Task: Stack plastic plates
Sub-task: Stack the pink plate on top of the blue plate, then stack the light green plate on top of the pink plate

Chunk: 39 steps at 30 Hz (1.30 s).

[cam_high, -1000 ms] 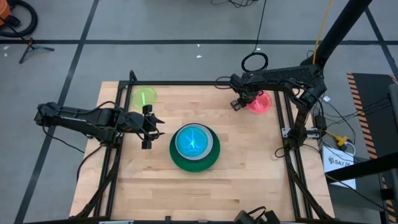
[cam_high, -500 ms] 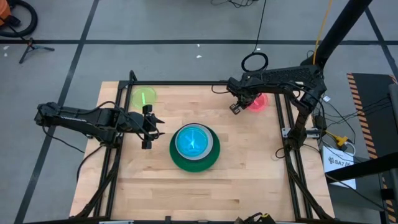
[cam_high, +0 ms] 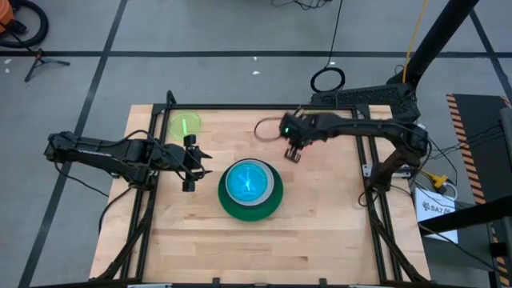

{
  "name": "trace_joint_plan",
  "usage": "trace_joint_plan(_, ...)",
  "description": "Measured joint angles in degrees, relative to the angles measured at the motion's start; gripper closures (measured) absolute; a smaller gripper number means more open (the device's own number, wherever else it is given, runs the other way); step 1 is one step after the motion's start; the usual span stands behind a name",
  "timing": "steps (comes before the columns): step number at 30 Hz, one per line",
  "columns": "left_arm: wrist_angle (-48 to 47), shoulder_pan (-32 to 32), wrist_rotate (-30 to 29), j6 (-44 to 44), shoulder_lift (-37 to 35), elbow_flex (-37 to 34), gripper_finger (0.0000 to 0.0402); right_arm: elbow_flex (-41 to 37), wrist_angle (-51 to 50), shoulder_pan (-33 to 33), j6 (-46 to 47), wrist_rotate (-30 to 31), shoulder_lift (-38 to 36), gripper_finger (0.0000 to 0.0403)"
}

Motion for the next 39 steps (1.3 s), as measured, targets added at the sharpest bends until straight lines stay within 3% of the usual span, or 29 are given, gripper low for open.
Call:
trace_joint_plan(9, 0.1, 0.0, 0.0, 0.0, 0.0, 0.0, 0.0179, 3.3, 6.5, 18.2, -14.1, -0.2, 0.0, 0.0402)
trace_joint_plan(16, 1.0, 0.0, 0.0, 0.5, 0.0, 0.0, 0.0179, 3.5, 15.9, 26.2, -18.9, -0.2, 2.6, 0.0402)
trace_joint_plan(26, 2.8, 0.0, 0.0, 0.5, 0.0, 0.0, 0.0179, 3.5, 18.6, 29.4, -23.8, -0.1, 7.0, 0.0396)
trace_joint_plan(39, 3.5, 0.0, 0.0, -0.4, 0.0, 0.0, 0.0179, 3.4, 18.4, 29.3, -23.7, 0.2, 9.5, 0.0307)
